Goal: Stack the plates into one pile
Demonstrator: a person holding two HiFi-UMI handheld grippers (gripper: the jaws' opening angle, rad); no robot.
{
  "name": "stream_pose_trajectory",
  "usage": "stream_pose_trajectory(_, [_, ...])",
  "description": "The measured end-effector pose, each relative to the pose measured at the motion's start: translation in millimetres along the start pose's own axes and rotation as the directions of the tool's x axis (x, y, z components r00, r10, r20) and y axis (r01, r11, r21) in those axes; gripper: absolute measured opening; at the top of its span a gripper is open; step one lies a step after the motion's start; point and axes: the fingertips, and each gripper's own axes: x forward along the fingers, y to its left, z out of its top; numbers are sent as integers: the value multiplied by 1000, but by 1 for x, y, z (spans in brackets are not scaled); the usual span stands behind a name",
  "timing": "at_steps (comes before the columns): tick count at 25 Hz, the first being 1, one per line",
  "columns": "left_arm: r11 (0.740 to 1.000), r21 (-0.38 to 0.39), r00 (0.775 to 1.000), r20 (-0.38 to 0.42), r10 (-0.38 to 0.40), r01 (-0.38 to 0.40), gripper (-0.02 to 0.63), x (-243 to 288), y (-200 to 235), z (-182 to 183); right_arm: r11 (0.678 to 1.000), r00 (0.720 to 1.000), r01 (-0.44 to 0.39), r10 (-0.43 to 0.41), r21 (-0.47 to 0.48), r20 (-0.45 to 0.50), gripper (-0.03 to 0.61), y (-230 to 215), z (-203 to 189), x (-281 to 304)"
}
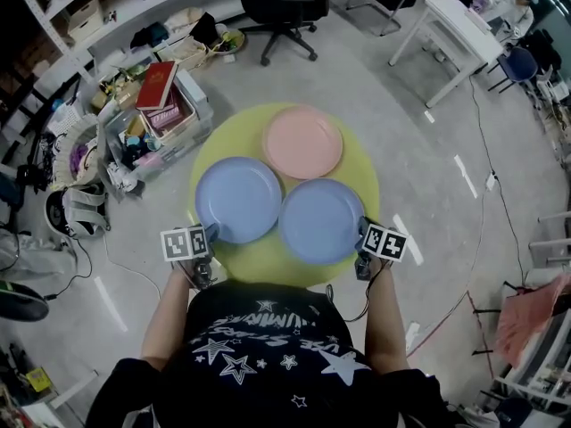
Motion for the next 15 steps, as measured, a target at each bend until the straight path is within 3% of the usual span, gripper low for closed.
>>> stream_pose_trajectory(7, [1000, 3, 1000, -30, -3, 3, 186, 7, 2, -2, 1000, 999, -28, 28, -6, 44, 25, 9, 15, -15])
stream_pose_trajectory(15, [1000, 0, 998, -48, -31, 31, 155, 10, -1, -3, 986, 990, -66, 84, -154, 114, 26, 33, 48, -45])
